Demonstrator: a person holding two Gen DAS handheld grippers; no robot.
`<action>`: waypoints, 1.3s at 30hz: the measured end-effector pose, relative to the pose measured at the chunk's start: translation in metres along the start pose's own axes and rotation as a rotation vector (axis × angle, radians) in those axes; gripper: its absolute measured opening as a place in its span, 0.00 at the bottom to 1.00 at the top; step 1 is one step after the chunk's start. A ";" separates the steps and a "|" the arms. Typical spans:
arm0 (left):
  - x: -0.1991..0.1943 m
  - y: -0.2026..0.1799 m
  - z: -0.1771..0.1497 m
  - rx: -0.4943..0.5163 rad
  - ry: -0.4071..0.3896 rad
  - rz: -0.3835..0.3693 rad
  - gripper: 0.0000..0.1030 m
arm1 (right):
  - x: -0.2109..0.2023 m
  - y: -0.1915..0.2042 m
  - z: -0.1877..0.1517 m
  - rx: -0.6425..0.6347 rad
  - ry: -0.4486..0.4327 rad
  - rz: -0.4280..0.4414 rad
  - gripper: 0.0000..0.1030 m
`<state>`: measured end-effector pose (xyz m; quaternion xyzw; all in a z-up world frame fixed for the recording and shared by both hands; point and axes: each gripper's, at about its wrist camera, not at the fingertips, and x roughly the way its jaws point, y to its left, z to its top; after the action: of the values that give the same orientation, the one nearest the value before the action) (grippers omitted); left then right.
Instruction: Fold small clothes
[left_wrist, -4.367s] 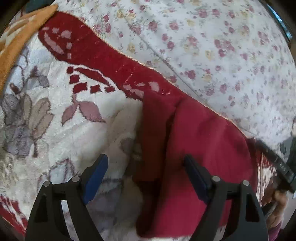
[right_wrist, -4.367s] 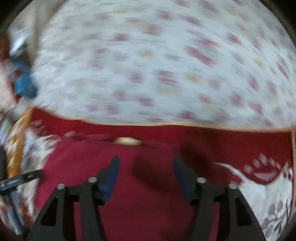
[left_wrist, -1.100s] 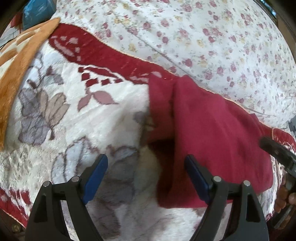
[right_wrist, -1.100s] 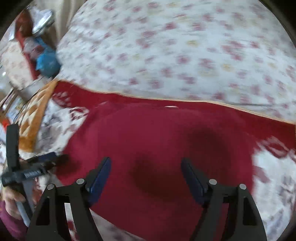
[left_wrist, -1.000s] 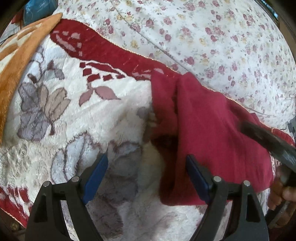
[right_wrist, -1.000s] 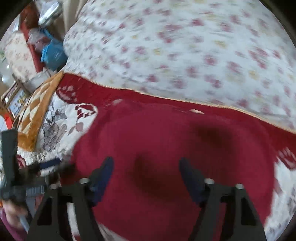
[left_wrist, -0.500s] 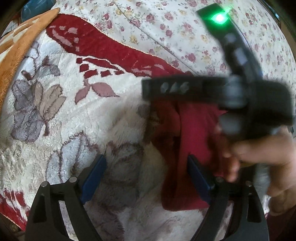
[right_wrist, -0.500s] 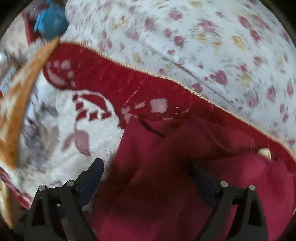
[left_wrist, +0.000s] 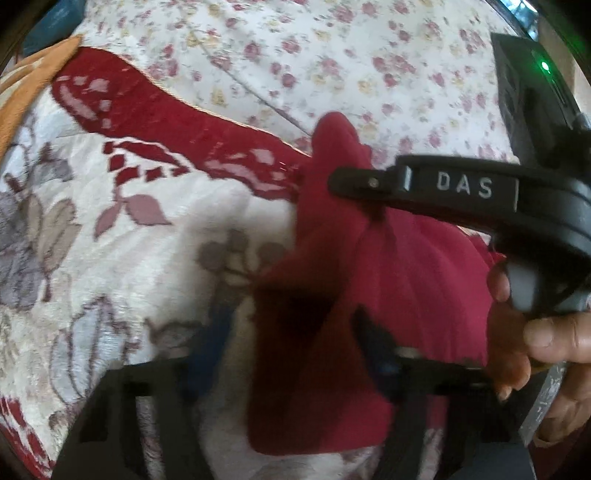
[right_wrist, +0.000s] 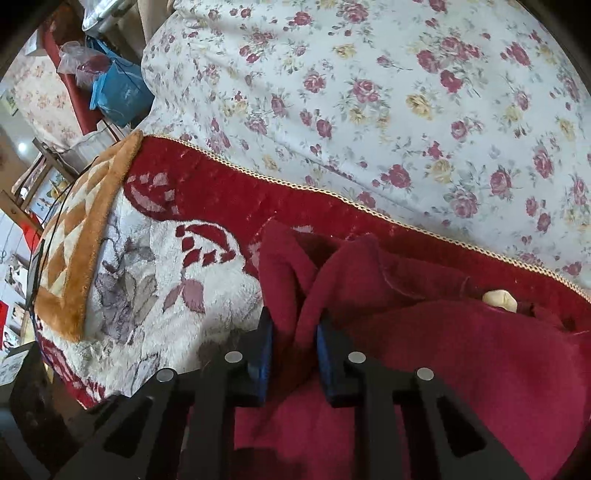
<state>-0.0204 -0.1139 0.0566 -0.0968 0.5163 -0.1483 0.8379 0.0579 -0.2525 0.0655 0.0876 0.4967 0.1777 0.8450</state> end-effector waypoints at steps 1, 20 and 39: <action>0.001 -0.003 -0.001 0.013 0.008 -0.002 0.43 | -0.001 -0.001 -0.001 0.003 0.003 0.005 0.22; -0.021 -0.007 -0.007 0.026 -0.062 -0.108 0.14 | -0.005 -0.007 0.008 0.080 0.052 0.033 0.72; -0.021 -0.004 -0.007 -0.012 -0.080 -0.063 0.72 | 0.033 0.006 0.008 -0.079 0.144 -0.044 0.28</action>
<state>-0.0358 -0.1102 0.0723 -0.1237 0.4801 -0.1675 0.8521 0.0782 -0.2344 0.0449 0.0305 0.5504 0.1845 0.8137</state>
